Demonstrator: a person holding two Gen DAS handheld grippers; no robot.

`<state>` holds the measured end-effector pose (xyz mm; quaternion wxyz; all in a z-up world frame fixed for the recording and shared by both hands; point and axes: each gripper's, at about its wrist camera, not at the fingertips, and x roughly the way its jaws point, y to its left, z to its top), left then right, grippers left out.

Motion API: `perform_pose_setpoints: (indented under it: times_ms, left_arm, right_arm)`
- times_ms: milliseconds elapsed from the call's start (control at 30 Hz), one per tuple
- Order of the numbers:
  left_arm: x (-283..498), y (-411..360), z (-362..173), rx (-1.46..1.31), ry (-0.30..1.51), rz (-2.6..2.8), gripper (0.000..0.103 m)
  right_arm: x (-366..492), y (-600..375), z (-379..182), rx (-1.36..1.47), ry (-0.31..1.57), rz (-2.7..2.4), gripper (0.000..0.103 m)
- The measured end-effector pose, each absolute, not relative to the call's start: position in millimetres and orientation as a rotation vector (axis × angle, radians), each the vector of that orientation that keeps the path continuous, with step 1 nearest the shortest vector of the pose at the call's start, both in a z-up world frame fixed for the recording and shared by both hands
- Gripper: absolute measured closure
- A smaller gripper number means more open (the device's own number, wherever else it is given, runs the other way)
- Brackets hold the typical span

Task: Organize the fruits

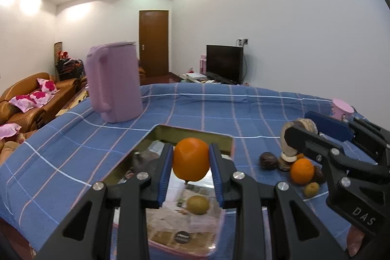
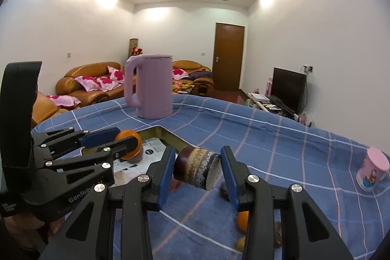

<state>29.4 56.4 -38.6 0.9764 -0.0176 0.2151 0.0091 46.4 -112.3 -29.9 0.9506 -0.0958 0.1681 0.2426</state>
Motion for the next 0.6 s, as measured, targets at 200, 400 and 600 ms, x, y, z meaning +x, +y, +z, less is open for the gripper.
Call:
perform_pose_setpoints:
  times_ms: [200,400,600]
  left_arm:
    - [36.9,81.2,-41.3,-0.051,0.460,0.067,0.071]
    - [44.4,99.0,-49.2,-0.065,0.490,0.099,0.071]
    - [51.8,110.7,-58.1,-0.069,0.526,0.121,0.071]
  right_arm:
    - [61.8,-86.8,-29.4,-0.204,0.362,0.540,0.062]
    - [76.5,-63.4,-40.1,-0.202,0.406,0.575,0.062]
    - [89.0,-45.7,-54.0,-0.211,0.454,0.590,0.062]
